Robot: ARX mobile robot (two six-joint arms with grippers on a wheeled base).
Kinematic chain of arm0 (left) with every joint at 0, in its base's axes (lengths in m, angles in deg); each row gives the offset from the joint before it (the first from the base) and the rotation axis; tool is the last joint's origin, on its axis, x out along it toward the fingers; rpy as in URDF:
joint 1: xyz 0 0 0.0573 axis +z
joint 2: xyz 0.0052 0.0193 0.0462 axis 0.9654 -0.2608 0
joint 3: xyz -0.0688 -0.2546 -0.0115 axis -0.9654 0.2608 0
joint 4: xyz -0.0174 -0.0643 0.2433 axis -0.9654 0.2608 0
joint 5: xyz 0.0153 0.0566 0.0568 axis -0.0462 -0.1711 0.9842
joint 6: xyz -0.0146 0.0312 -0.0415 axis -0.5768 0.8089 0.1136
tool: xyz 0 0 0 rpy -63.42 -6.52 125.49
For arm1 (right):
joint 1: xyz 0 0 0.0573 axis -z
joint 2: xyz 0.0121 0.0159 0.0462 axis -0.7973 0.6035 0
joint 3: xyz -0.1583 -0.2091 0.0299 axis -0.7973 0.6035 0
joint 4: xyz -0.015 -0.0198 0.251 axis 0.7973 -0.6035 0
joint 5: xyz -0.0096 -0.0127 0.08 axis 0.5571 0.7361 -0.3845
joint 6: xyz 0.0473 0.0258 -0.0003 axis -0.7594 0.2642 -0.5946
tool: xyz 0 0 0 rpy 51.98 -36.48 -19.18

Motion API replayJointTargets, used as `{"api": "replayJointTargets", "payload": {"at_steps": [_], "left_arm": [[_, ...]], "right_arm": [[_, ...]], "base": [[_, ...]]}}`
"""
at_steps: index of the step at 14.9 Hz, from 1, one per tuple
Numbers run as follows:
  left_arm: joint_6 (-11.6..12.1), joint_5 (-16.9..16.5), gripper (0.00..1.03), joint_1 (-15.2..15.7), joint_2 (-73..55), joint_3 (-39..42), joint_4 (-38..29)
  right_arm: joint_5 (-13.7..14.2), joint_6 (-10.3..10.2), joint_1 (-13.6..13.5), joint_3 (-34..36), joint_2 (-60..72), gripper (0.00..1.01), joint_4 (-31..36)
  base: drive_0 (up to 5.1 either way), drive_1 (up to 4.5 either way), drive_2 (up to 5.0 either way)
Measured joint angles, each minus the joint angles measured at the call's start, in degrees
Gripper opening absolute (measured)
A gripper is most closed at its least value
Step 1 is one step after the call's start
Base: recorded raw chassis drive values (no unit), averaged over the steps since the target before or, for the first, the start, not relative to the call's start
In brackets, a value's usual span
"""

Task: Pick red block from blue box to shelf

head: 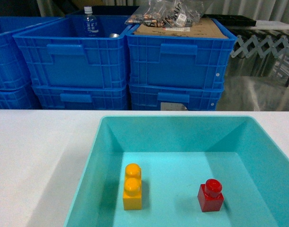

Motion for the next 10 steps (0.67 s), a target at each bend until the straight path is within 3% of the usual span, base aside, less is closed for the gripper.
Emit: {"api": "replayJointTargets", "payload": {"at_steps": [10], "left_arm": [[0.00,0.00,0.98,0.00,0.00,0.00,-0.02]], "right_arm": [[-0.02,0.00,0.00,0.00,0.00,0.98,0.00]], "base": [[0.0,0.00,0.0]]}}
